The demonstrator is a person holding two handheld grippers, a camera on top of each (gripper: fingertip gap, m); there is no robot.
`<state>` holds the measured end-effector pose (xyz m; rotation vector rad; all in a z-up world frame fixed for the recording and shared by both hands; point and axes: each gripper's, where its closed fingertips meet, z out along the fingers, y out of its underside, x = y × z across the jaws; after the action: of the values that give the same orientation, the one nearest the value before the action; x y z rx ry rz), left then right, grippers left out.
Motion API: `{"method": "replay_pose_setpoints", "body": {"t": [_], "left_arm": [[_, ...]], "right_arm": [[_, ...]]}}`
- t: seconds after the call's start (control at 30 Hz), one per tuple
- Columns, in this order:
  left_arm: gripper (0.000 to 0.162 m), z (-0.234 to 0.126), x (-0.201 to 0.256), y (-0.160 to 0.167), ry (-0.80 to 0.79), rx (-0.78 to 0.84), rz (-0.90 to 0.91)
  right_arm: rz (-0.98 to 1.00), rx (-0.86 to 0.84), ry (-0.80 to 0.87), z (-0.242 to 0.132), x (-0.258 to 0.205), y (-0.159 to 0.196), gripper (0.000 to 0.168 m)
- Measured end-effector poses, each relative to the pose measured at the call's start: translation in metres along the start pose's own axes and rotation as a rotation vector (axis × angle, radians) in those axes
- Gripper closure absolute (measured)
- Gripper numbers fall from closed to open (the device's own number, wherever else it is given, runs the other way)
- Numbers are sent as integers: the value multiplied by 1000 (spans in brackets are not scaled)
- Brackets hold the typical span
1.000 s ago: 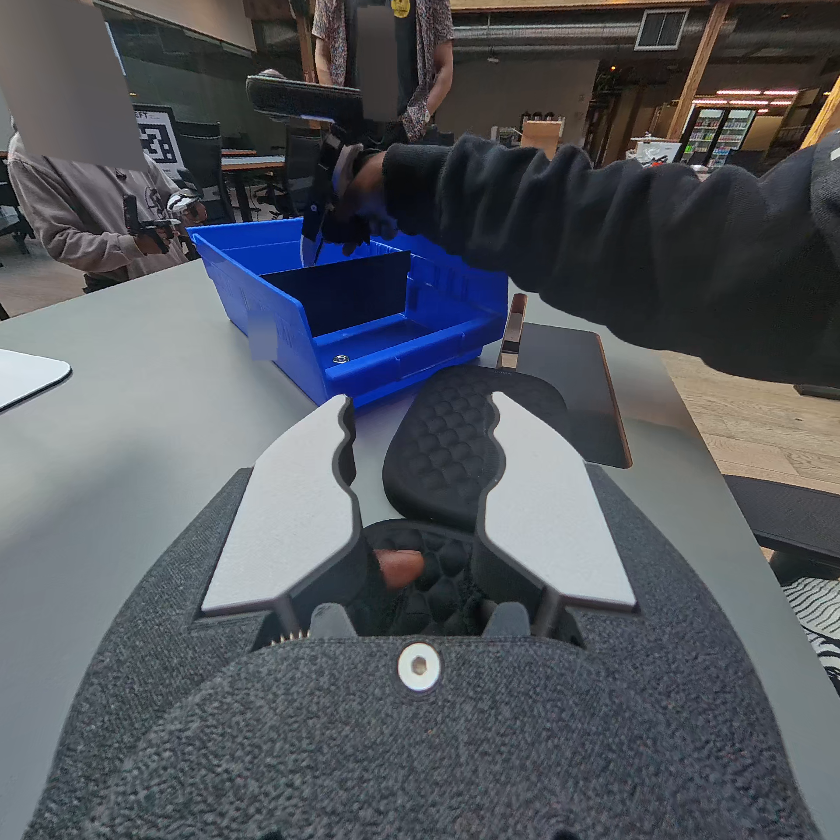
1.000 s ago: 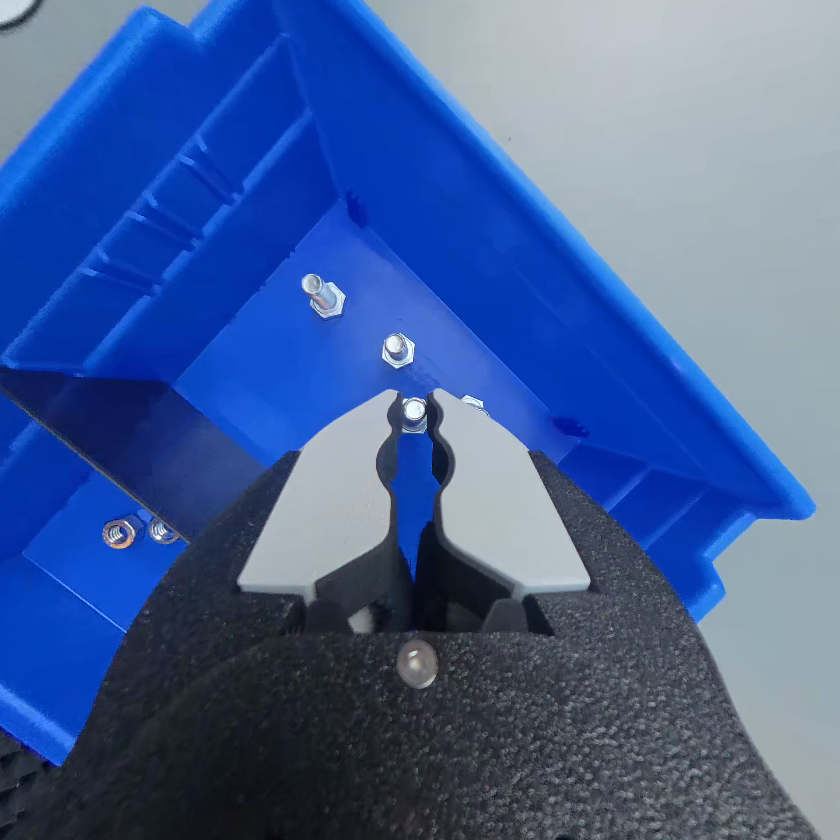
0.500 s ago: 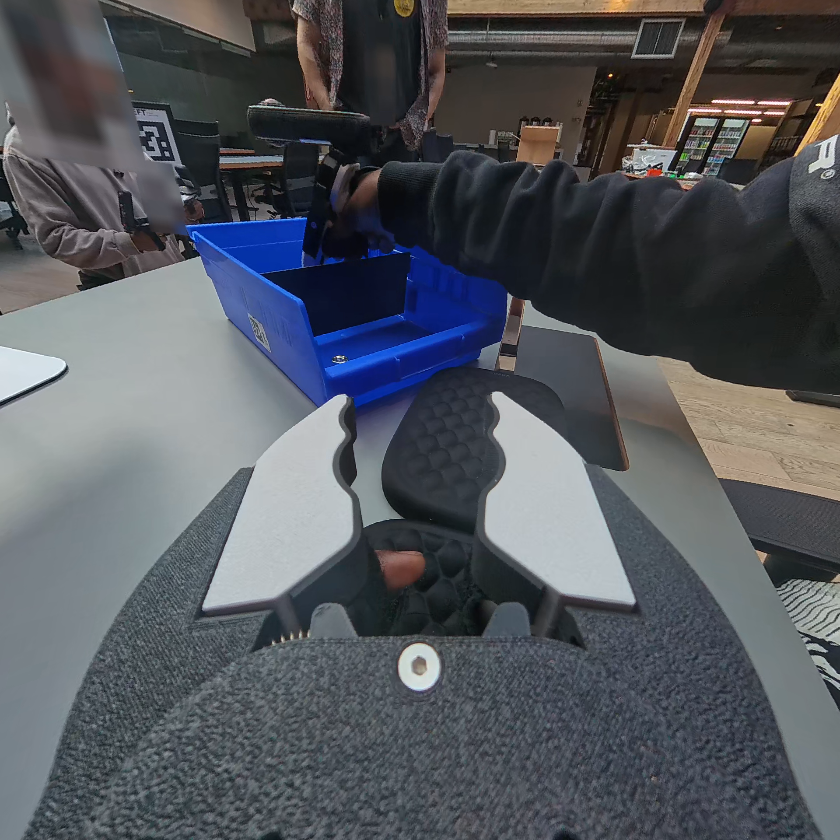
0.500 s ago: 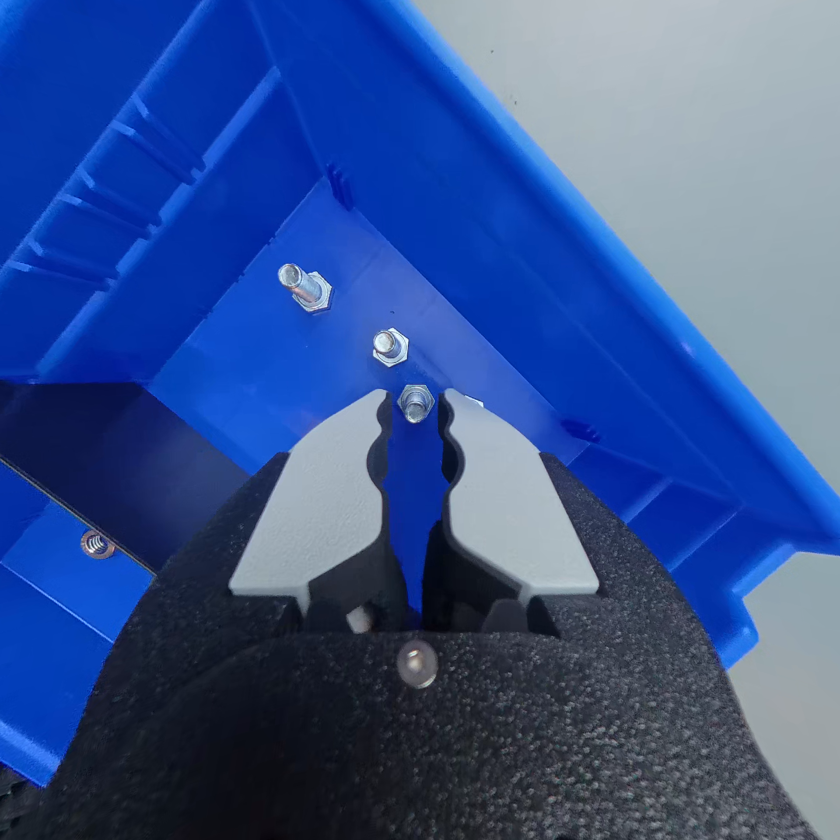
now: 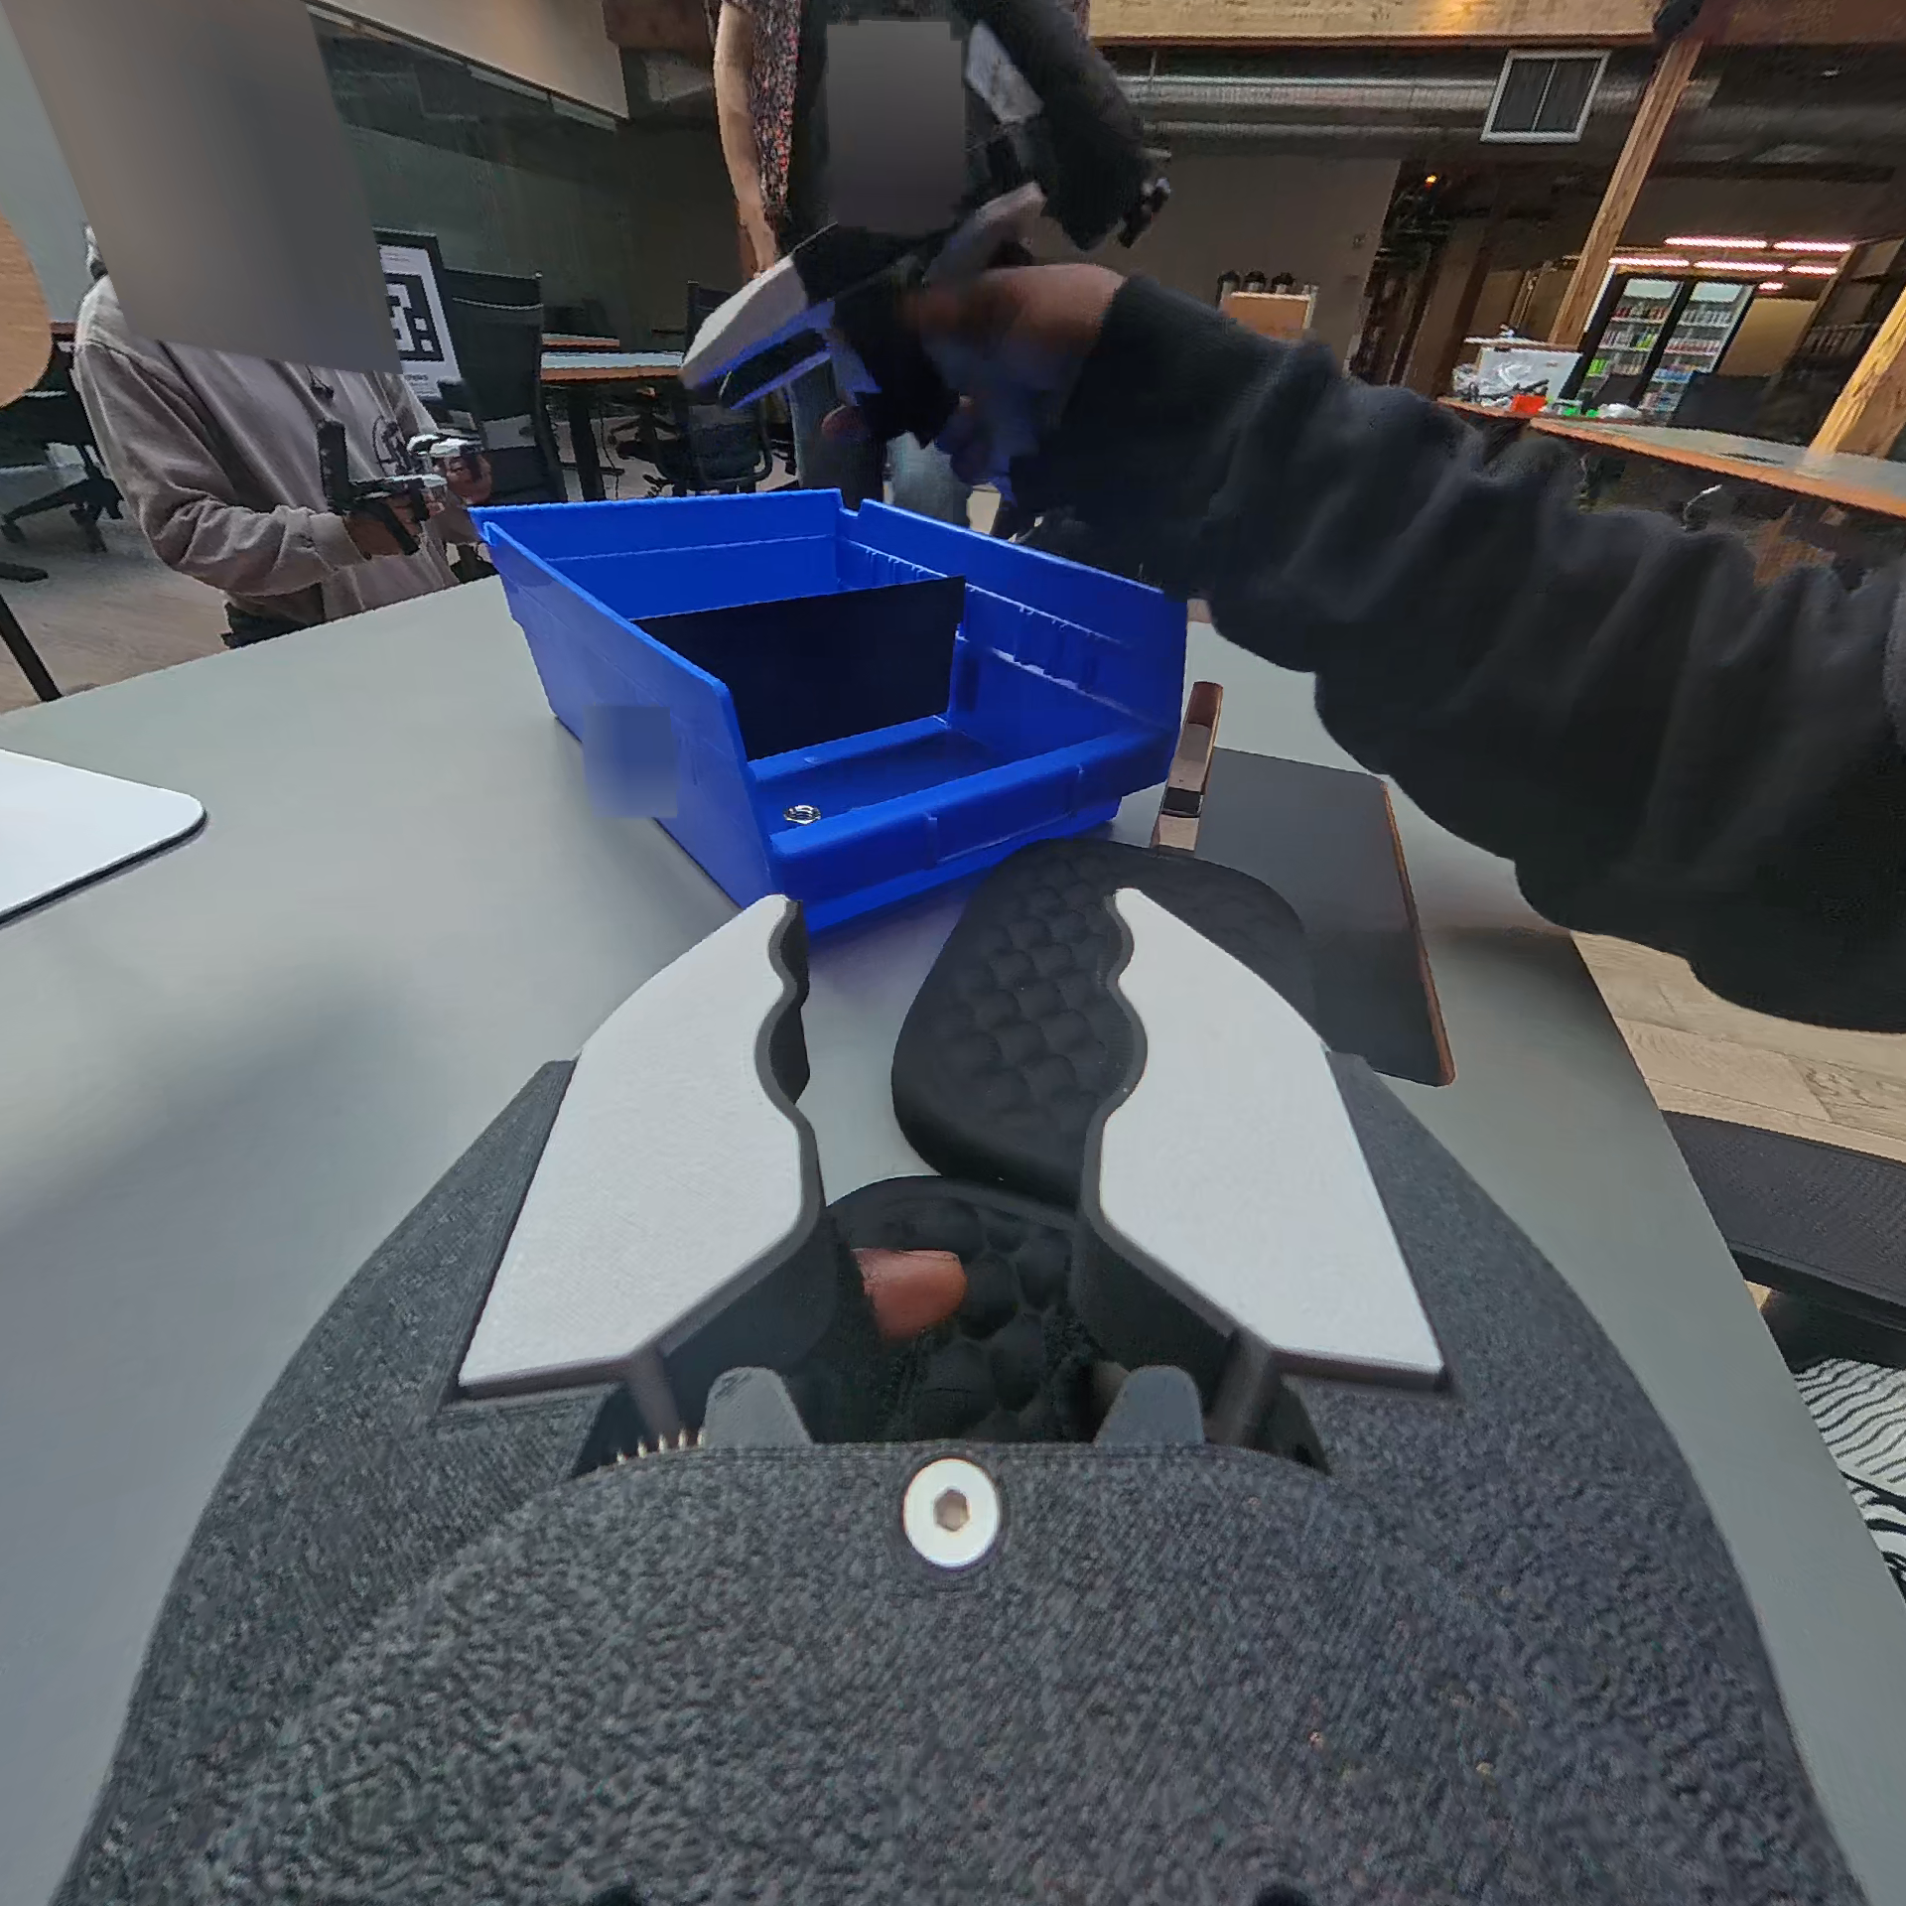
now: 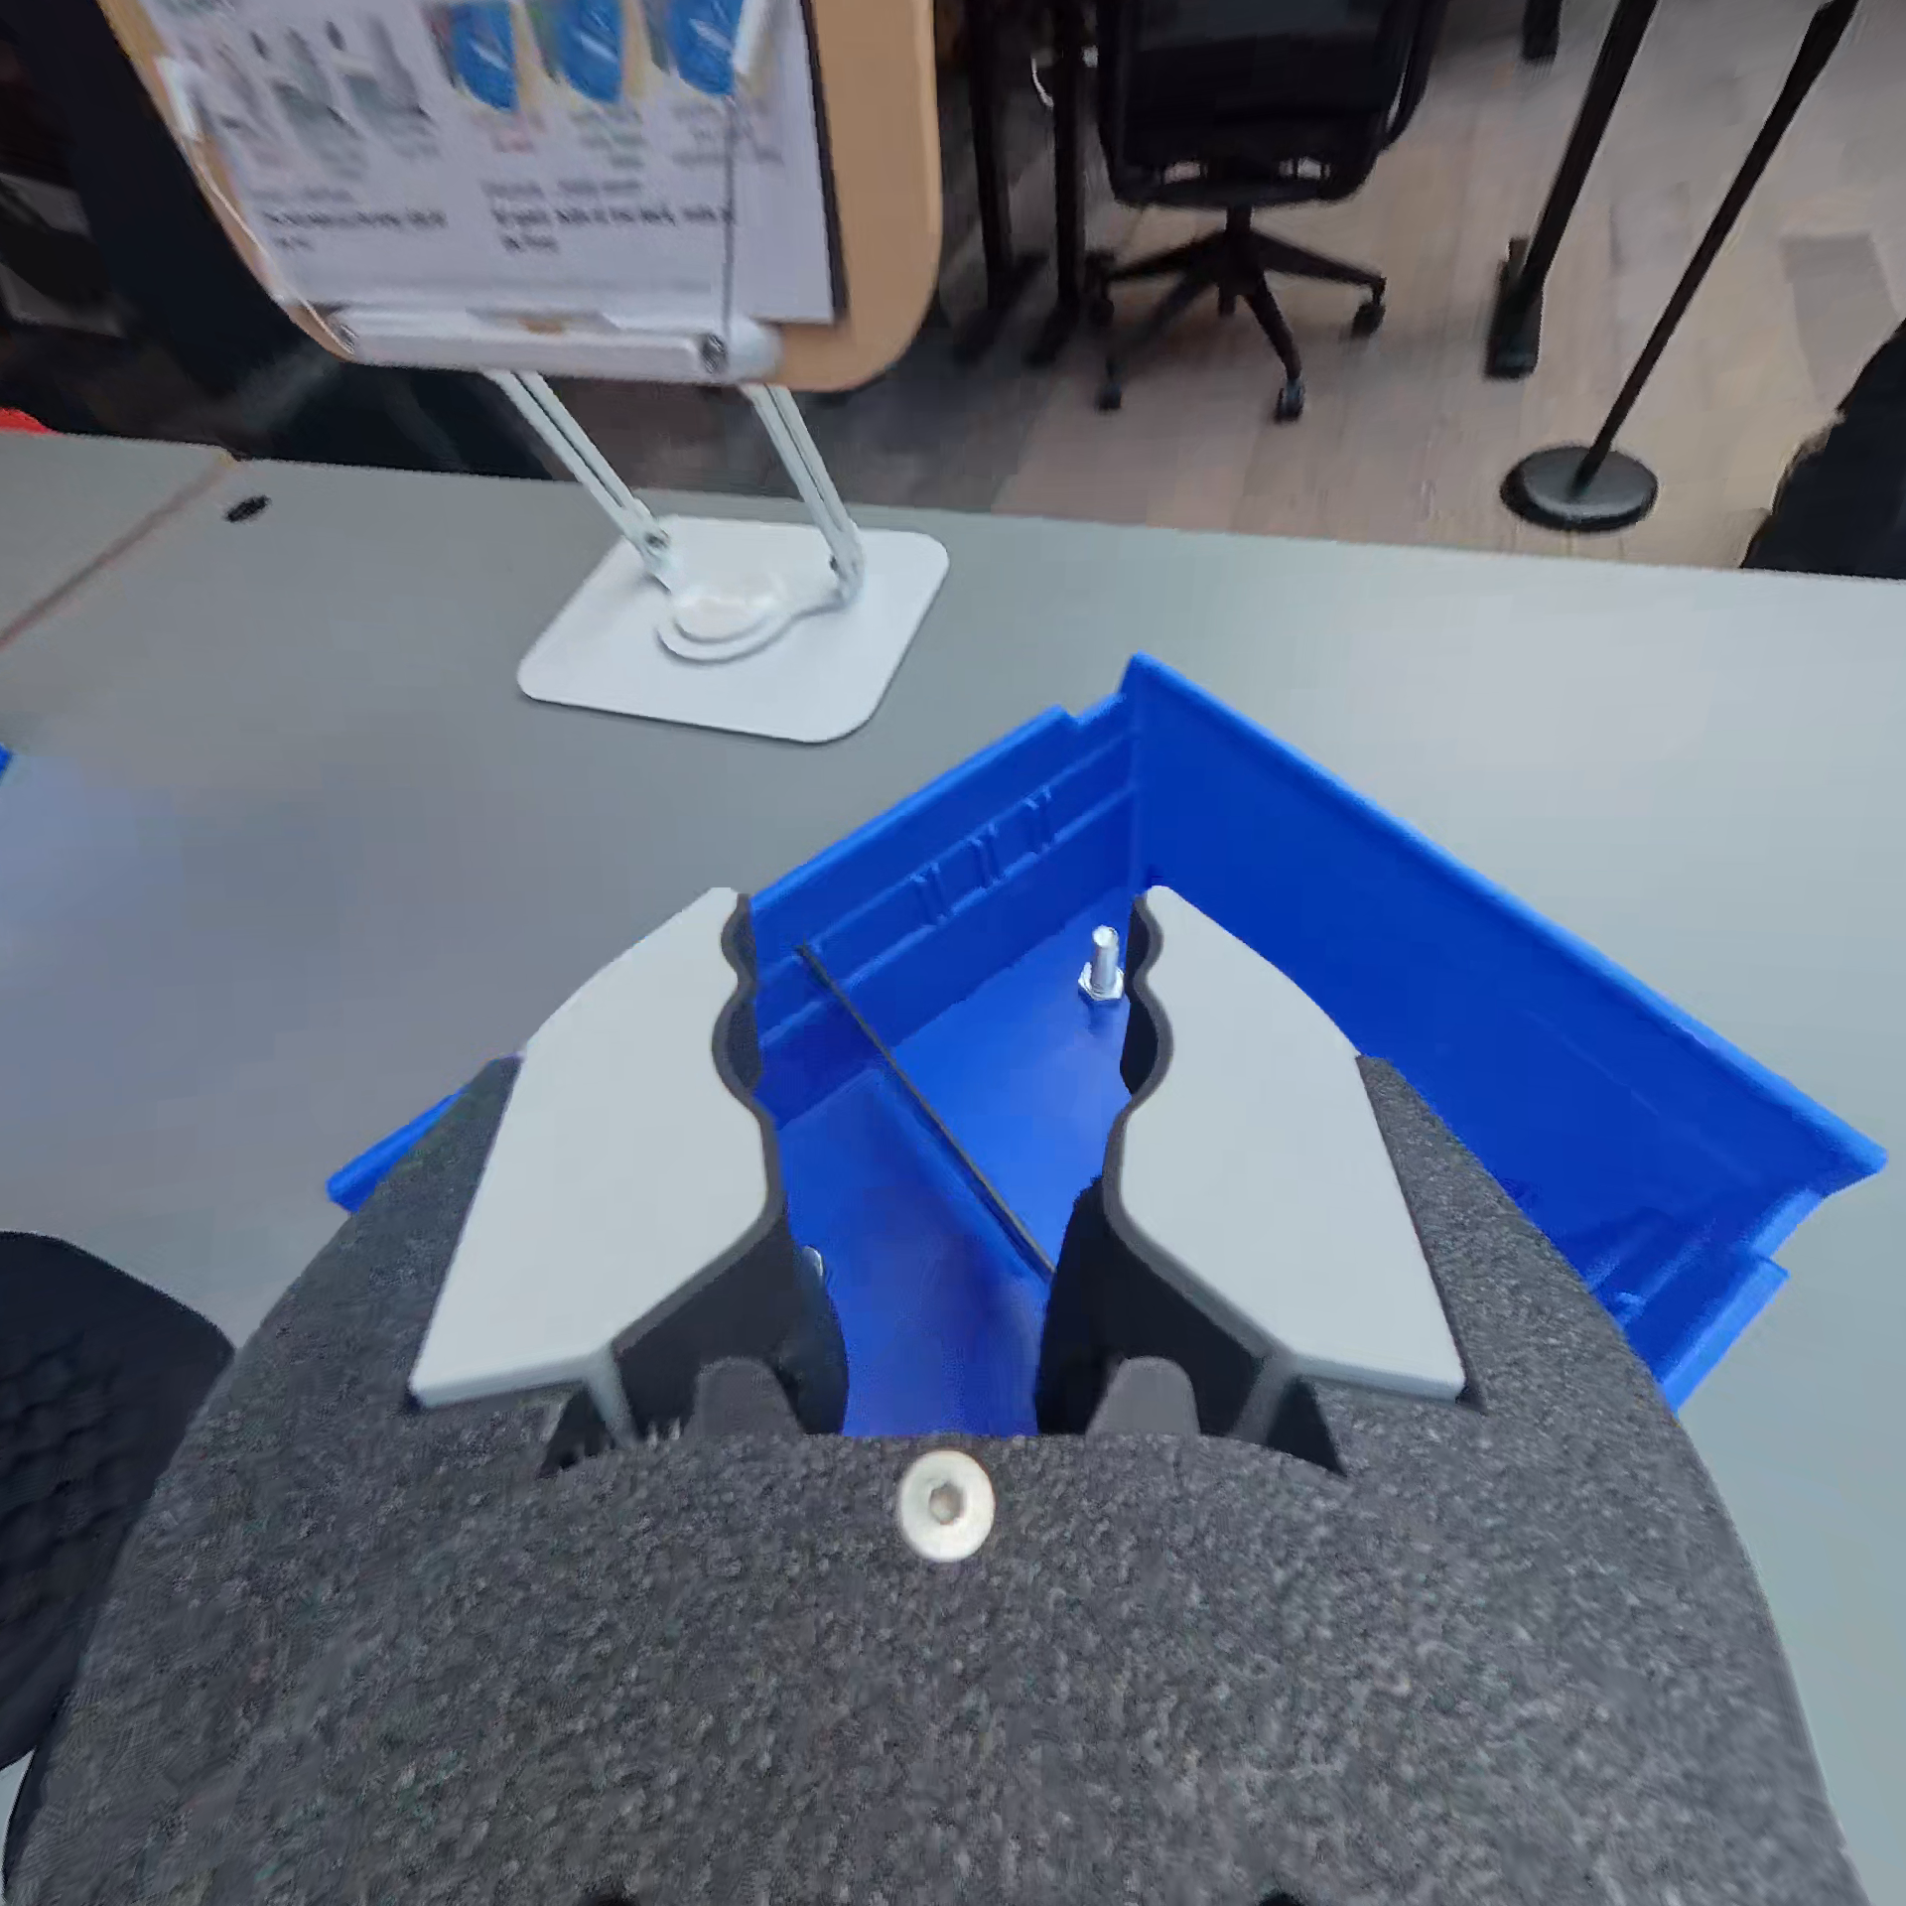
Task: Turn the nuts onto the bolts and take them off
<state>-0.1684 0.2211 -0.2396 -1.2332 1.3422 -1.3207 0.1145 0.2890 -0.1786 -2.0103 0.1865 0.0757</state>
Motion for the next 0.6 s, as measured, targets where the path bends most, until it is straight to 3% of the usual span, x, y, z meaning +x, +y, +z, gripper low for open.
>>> {"method": "replay_pose_setpoints", "body": {"t": [0.17, 0.33, 0.47, 0.6], "left_arm": [[106, -12, -26, -10, -136, 14, -9], [94, -49, -64, -37, -374, 87, -13], [67, -92, -85, -59, -576, 168, 0], [42, -131, -93, -74, -716, 202, -2]], "right_arm": [[-73, 177, -42, -37, -41, -9, 66], [-123, 292, 4, -66, -66, -8, 35], [-152, 361, 77, -84, -74, -3, 21], [-131, 431, 100, -103, -80, 3, 21]]}}
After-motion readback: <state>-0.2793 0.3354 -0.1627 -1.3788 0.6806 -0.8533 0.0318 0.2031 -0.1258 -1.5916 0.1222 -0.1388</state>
